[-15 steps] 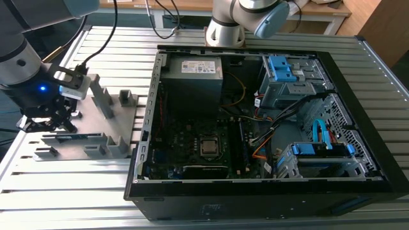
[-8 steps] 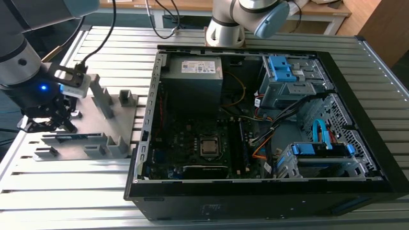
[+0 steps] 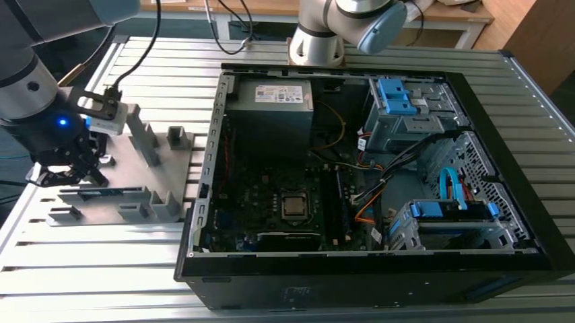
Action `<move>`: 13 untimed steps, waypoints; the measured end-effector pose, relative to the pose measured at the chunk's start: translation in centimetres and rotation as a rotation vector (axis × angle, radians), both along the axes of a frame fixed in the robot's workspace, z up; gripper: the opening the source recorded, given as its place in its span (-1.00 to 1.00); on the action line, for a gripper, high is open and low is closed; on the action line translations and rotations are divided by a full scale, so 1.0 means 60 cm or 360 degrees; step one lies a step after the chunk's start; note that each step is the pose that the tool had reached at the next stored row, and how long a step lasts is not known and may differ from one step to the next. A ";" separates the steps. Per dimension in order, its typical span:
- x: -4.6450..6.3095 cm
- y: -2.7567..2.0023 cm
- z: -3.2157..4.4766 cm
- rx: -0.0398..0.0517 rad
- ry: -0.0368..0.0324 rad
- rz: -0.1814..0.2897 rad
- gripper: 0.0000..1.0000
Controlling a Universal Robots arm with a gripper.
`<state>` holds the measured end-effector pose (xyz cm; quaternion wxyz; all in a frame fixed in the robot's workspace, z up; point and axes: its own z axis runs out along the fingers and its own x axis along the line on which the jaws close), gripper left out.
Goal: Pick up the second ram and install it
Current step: 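Pick up the second ram and move it above second insertion slot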
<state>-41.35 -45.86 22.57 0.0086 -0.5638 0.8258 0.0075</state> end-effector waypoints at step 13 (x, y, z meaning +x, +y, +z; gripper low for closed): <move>0.000 -0.0002 0.000 0.0001 0.0000 0.0146 -0.80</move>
